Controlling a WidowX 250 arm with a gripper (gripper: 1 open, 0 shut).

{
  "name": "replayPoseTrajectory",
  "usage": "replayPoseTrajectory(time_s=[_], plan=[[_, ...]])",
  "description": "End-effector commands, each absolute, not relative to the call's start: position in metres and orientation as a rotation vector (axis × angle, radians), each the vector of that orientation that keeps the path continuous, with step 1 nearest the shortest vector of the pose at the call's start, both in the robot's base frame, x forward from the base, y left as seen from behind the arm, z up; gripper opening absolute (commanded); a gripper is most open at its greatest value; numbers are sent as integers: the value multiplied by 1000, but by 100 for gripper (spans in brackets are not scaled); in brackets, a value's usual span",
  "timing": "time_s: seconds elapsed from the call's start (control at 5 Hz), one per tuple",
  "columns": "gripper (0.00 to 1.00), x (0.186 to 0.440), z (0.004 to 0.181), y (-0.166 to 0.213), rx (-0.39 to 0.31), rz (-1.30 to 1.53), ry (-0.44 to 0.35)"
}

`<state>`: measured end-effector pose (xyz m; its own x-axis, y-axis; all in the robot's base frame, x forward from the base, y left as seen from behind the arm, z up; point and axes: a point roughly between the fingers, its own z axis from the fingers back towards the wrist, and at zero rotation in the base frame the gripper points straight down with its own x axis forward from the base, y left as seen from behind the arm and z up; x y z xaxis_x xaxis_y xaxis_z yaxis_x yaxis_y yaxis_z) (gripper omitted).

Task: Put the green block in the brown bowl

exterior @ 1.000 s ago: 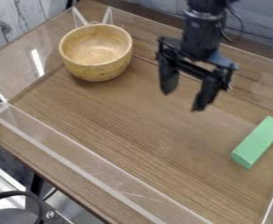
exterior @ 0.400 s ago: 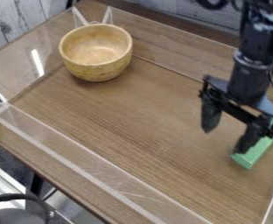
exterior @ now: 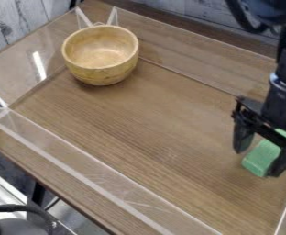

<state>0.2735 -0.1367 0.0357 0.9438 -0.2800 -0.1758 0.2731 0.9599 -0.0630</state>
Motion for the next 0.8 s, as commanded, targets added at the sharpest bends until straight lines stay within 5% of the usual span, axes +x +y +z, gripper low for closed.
replayPoseTrajectory(time_s=[0.0,0.6], plan=[[100,288,44,-144,-57,-287,132],[100,289,42,-140,-61,-273,128]])
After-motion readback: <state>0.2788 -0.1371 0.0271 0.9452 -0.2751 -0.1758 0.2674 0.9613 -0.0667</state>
